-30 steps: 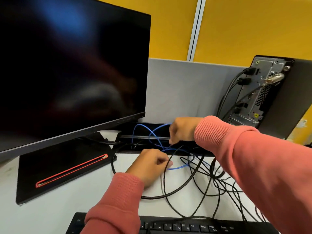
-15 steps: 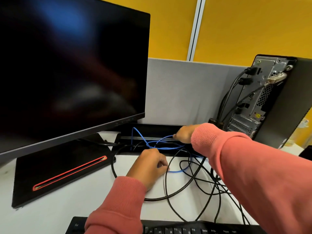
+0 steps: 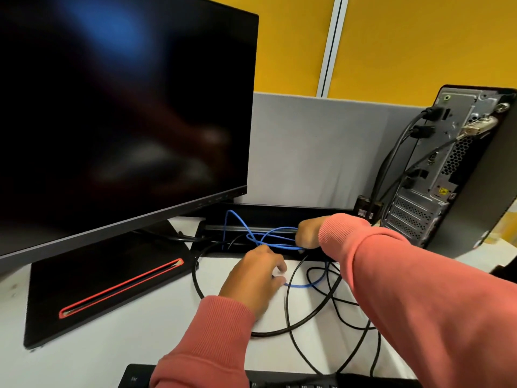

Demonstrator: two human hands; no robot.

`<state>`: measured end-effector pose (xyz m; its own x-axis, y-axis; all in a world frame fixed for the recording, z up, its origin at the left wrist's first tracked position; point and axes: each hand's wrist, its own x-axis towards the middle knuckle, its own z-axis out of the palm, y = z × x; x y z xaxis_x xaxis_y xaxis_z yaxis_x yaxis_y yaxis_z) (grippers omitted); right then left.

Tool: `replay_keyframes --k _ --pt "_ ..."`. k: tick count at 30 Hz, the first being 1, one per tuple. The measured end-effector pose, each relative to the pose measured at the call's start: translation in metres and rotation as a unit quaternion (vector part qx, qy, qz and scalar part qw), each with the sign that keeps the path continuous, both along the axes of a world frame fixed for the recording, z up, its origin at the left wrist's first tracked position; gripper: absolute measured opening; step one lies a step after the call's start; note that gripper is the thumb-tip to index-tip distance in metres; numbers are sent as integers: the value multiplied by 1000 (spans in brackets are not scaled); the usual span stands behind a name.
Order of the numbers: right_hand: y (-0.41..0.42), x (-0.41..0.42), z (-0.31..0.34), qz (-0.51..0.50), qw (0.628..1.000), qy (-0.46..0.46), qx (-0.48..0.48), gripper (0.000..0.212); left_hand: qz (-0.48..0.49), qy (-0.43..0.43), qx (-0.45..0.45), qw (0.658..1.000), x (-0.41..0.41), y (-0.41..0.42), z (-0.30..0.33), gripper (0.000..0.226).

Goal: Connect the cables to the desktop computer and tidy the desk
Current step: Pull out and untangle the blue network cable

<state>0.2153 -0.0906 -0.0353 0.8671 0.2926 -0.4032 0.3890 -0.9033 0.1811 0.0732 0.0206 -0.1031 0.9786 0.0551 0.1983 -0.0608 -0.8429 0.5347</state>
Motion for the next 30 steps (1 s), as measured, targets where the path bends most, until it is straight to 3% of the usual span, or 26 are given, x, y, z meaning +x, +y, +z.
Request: replay_keyframes --k 3,9,16,25,28,30 --pt "-1 5 -4 -10 992 -63 107 34 4 4 6 1000 -1 0 0 22" --pt "7 8 35 -31 934 -205 291 21 36 0 51 998 -1 2 0 45" --pt "3 -5 117 63 796 -357 485 26 140 -71 -28 987 -9 -3 14 16" --pt "-13 -34 198 156 650 -459 586 26 185 -167 -210 945 -8 1 18 25" --pt "-16 -44 216 173 634 -464 594 22 177 -154 -227 945 -7 3 16 14" --pt "-18 -48 220 171 647 -458 584 21 148 -117 -203 961 -5 6 11 37"
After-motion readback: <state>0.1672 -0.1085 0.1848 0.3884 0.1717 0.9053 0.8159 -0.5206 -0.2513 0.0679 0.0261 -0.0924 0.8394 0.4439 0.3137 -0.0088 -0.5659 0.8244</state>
